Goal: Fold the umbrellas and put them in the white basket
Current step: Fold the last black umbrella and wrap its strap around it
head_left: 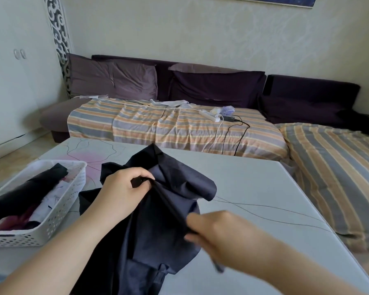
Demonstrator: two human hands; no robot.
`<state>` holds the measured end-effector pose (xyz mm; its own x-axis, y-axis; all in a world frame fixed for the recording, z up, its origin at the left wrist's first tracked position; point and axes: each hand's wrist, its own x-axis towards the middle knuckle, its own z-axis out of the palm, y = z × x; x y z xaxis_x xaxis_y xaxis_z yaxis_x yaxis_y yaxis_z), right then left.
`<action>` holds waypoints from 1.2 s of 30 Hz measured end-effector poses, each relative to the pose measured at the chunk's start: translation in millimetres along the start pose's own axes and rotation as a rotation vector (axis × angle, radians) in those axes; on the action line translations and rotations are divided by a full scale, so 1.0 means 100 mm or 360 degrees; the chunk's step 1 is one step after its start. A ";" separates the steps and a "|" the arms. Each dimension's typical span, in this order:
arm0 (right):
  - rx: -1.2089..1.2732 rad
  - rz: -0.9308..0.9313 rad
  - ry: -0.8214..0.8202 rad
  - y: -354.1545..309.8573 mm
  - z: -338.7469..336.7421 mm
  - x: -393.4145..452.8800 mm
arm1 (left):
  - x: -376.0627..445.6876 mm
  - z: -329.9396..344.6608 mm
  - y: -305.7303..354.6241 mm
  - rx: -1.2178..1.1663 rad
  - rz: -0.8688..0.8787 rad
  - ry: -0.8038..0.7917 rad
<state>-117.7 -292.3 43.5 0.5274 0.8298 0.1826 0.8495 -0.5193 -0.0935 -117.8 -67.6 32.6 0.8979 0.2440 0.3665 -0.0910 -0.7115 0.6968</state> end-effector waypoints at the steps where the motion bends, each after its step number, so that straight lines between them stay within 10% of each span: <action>1: -0.0011 -0.0093 0.0020 -0.10 0.11 -0.01 | 0.00 0.01 0.02 -0.0002 -0.0005 -0.0024; 9: -0.0039 -0.0250 0.0514 -0.38 0.85 0.31 | -0.03 0.01 0.07 -0.0044 -0.0043 -0.0108; 19: 0.0491 -0.0220 0.0023 -0.43 0.74 0.44 | -0.11 -0.03 0.12 0.0113 0.0063 -0.0286; 24: 0.0300 0.0078 0.0954 -0.01 0.28 0.44 | -0.17 0.03 0.04 0.0206 0.0334 -0.0284; 29: -0.0435 0.0151 0.0536 0.34 0.02 0.43 | -0.25 0.06 0.12 0.0260 0.0535 -0.0400; 36: -0.0366 0.0363 0.0233 0.32 -0.22 0.34 | -0.34 0.11 0.22 0.0296 0.0700 -0.0516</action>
<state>-73.4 -285.0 67.9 0.6811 0.6576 0.3221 0.6751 -0.7342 0.0714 -145.7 -98.7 29.0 0.8815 -0.2945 0.3690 -0.4347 -0.8114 0.3907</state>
